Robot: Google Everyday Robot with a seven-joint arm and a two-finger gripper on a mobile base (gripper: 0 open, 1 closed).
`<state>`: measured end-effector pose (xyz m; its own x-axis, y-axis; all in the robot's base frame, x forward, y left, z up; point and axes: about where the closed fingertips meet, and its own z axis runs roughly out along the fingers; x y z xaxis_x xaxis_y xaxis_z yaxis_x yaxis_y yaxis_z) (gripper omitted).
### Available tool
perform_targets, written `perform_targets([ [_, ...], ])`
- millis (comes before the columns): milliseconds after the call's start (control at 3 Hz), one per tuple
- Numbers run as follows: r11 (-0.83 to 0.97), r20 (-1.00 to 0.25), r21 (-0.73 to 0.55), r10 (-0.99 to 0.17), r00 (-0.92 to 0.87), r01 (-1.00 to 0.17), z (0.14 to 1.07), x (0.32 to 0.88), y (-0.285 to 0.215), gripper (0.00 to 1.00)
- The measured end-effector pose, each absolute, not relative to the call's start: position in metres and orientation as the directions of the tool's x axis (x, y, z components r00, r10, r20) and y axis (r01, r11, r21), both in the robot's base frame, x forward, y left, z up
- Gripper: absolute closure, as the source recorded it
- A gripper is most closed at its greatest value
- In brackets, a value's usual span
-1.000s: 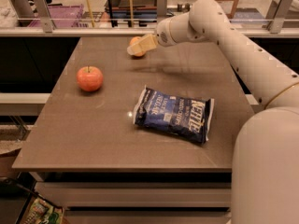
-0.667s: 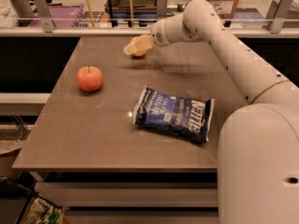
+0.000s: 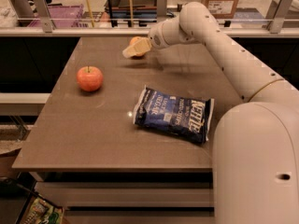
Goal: Pick orange
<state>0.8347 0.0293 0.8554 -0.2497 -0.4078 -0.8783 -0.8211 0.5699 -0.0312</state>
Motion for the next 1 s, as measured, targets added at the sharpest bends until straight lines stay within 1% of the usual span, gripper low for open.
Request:
perform_targets([
  [333, 0.573, -0.869, -0.031, -0.421, -0.261, -0.819, 0.8483, 0.8353, 0.0298, 0.17],
  [1000, 0.566, -0.867, -0.026, -0.423, -0.264, -0.824, 0.8434, 0.8350, 0.0360, 0.65],
])
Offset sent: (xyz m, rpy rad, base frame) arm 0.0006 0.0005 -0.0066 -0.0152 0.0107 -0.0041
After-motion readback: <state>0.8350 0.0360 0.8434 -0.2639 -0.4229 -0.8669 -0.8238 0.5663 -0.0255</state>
